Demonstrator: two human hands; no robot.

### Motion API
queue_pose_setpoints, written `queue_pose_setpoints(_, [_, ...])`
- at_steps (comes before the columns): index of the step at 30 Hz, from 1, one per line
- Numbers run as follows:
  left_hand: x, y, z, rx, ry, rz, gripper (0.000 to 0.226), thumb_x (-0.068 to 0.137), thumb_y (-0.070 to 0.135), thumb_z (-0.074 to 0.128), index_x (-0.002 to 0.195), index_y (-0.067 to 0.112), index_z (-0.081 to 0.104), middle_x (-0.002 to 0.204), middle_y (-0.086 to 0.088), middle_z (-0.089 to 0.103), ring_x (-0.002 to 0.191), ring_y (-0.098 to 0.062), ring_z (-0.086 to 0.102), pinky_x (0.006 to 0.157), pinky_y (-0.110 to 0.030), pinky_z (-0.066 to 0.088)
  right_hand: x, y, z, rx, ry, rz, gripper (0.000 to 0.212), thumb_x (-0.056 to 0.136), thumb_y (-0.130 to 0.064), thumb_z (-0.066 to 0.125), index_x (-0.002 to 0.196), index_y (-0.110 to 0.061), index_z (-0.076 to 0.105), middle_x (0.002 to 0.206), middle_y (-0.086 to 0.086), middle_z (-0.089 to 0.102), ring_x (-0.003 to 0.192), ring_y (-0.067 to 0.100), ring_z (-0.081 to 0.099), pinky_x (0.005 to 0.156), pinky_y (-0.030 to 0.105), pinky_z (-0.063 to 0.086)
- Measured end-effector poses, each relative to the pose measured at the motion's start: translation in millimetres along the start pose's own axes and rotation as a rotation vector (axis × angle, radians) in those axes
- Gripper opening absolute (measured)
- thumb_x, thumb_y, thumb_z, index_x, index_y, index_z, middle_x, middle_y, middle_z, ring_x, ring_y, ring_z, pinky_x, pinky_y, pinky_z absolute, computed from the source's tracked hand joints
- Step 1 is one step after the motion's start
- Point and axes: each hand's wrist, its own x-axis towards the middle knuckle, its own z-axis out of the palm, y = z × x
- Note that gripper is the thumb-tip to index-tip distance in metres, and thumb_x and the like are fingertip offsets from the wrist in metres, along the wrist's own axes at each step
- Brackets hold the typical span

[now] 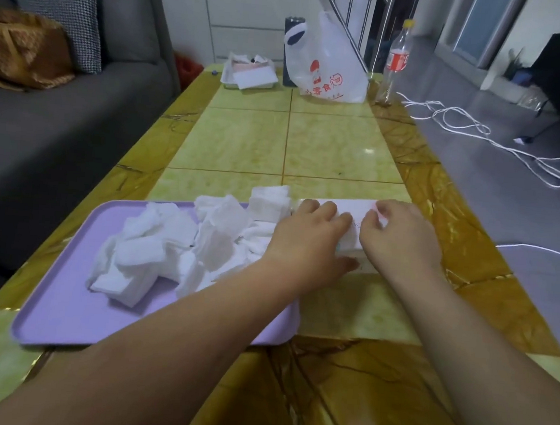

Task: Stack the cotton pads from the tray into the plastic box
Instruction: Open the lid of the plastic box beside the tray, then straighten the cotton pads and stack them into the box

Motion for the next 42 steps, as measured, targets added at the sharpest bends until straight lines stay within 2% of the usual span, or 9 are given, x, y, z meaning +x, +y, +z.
queue_pose_setpoints(5, [4,-2,6,0.066,0.053,0.026,0.064,0.091,0.069,0.049,0.135,0.023,0.053,0.124,0.002,0.058,0.123,-0.028,0.048,0.079,-0.041,0.053,7,1,-4,0.196,0.114,0.188,0.033,0.101,-0.039,0.037,0.109,-0.026,0.066,0.126,0.005,0.064,0.109,0.035,0.059,0.081,0.035,0.037])
queue_pose_setpoints(11, [19,-5,-27,-0.027,0.01,-0.027,0.061,0.092,0.076,0.041,0.131,0.032,0.059,0.122,0.003,0.068,0.113,-0.026,0.062,0.087,-0.04,0.054,4,-9,-18,0.498,0.175,0.281,0.063,0.109,-0.049,0.015,0.146,-0.011,0.048,0.153,0.014,0.047,0.142,0.034,0.041,0.115,0.043,0.029])
queue_pose_setpoints(16, [47,-22,-65,-0.371,0.134,-0.274,0.039,0.094,0.057,0.06,0.109,0.021,0.06,0.096,-0.004,0.067,0.085,-0.027,0.063,0.071,-0.035,0.053,0,-8,-5,0.31,0.315,0.002,0.05,0.107,-0.038,0.03,0.123,-0.006,0.064,0.132,0.019,0.055,0.126,0.035,0.048,0.106,0.038,0.034])
queue_pose_setpoints(19, [55,-42,-57,-0.59,0.172,-0.419,0.043,0.088,0.033,0.07,0.125,0.016,0.057,0.113,-0.01,0.065,0.092,-0.028,0.067,0.082,-0.041,0.059,-2,-12,11,0.111,0.186,-0.311,0.032,0.092,-0.031,0.054,0.103,-0.01,0.075,0.119,0.016,0.061,0.117,0.038,0.055,0.101,0.04,0.044])
queue_pose_setpoints(25, [28,-62,-47,-0.712,0.128,-0.388,0.091,0.09,0.017,0.073,0.162,0.02,0.018,0.166,0.0,0.026,0.134,-0.02,0.052,0.108,-0.035,0.047,-9,-25,28,-0.162,-0.389,-0.474,0.078,0.085,-0.063,0.032,0.158,-0.037,0.027,0.17,-0.008,0.016,0.158,0.018,0.005,0.126,0.048,0.019])
queue_pose_setpoints(33, [-44,-84,-38,-0.44,0.112,-0.228,0.023,0.089,0.022,0.073,0.111,0.02,0.072,0.108,0.005,0.064,0.083,-0.007,0.064,0.083,-0.027,0.049,-19,-36,33,-0.241,-0.303,-0.371,0.062,0.099,-0.056,0.038,0.155,-0.029,0.037,0.169,0.002,0.023,0.157,0.025,0.01,0.125,0.054,0.016])
queue_pose_setpoints(37, [-75,-79,-37,-0.321,-0.031,-0.17,0.031,0.082,0.053,0.071,0.101,0.03,0.073,0.091,0.011,0.06,0.073,-0.002,0.058,0.078,-0.034,0.053,-36,-60,37,0.003,-0.104,-0.597,0.041,0.092,-0.037,0.048,0.118,-0.014,0.072,0.126,0.01,0.064,0.127,0.033,0.053,0.102,0.053,0.048])
queue_pose_setpoints(39, [-86,-74,-31,-0.219,-0.135,-0.162,0.049,0.077,0.069,0.065,0.109,0.033,0.067,0.099,0.01,0.055,0.084,-0.011,0.061,0.074,-0.034,0.053,-46,-72,40,0.108,-0.055,-0.665,0.033,0.09,-0.033,0.049,0.1,-0.016,0.075,0.1,0.002,0.064,0.102,0.027,0.059,0.077,0.047,0.055])
queue_pose_setpoints(42, [-93,-68,-22,-0.078,-0.146,-0.135,0.06,0.075,0.074,0.061,0.121,0.035,0.057,0.106,0.006,0.052,0.1,-0.017,0.058,0.07,-0.03,0.041,-52,-78,43,0.154,-0.147,-0.659,0.026,0.092,-0.029,0.052,0.1,-0.019,0.074,0.094,-0.002,0.063,0.095,0.022,0.06,0.076,0.043,0.054])
